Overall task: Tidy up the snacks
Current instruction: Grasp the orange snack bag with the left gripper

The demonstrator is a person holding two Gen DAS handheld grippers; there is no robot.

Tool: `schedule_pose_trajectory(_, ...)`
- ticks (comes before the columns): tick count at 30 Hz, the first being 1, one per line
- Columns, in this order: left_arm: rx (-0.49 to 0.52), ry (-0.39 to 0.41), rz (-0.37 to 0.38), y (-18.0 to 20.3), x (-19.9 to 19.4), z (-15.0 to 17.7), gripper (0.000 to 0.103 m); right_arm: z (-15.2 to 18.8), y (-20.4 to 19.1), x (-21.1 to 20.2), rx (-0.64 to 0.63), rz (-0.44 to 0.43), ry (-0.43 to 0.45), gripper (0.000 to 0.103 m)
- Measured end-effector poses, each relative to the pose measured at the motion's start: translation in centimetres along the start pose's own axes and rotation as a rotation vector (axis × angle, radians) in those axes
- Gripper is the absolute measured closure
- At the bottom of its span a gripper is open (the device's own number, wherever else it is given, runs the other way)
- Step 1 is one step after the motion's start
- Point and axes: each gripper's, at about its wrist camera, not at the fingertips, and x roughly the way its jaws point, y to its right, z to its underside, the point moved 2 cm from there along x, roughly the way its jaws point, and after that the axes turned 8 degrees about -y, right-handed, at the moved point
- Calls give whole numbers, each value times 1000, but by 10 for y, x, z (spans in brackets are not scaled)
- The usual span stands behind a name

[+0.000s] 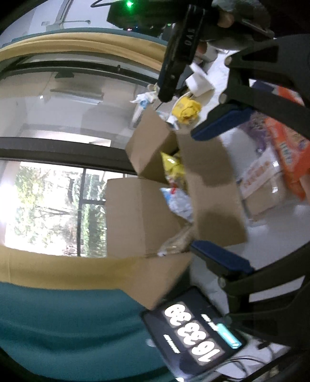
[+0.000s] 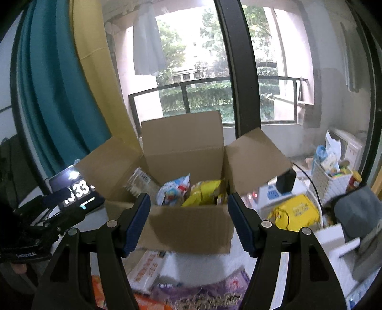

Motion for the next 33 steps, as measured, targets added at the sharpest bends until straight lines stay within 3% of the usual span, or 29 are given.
schedule_pose_trajectory(11,-94,-138,-18,-2,-10,65,16,58,0,-16,41,-46,-66,32)
schedule_pose_trajectory(19,-279,-278,5,-14,6,109,16,95,8,-8,61,-52,-126,32)
schedule_pose_trajectory(26,-298,-371,31,0,20,123,16,131,9,18,34,-74,-220,33)
schedule_pose_trajectory(29,-294,-397,40,11,26,123,16,143,2,30,-25,-78,-266,43)
schedule_pose_trajectory(33,-270,-425,51,24,35,123,16,152,-5,39,-47,-118,-297,46)
